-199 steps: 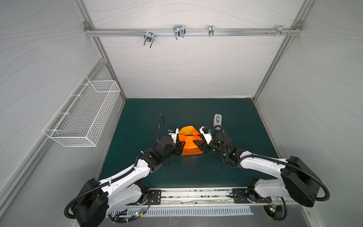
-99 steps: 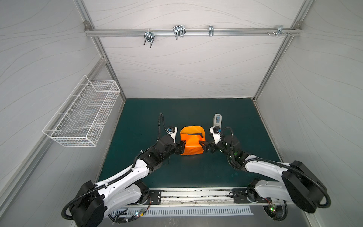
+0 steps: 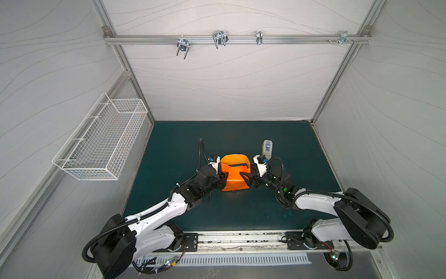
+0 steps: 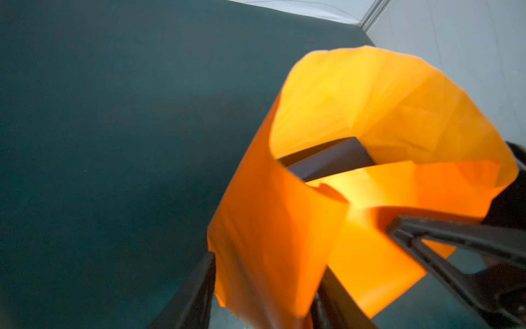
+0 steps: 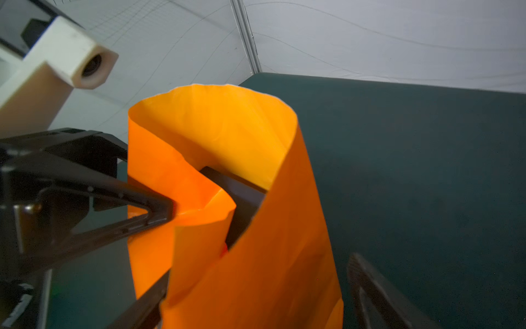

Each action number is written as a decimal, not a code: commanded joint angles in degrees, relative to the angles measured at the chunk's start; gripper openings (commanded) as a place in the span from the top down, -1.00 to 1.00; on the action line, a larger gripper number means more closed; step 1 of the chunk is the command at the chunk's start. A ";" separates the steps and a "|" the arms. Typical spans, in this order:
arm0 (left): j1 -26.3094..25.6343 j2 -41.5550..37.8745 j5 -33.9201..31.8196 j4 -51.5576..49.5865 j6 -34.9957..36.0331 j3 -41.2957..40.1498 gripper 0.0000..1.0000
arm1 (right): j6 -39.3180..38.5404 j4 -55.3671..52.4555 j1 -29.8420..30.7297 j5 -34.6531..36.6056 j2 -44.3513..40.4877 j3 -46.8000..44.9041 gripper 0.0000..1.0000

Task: Wrap a gift box in wrapping paper
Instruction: Fold the wrapping paper for the gift box.

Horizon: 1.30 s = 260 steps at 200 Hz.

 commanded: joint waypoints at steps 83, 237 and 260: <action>-1.65 -0.92 2.27 -4.20 -0.36 4.57 0.80 | -2.04 -7.20 3.67 11.21 -2.36 4.09 0.40; -1.59 5.97 26.68 2.60 -12.31 8.36 -0.38 | -3.26 -14.07 5.55 11.58 -3.01 5.69 0.52; -1.59 5.63 26.86 1.19 -14.38 9.75 -0.42 | -3.02 -14.27 5.59 11.58 -3.65 5.30 0.52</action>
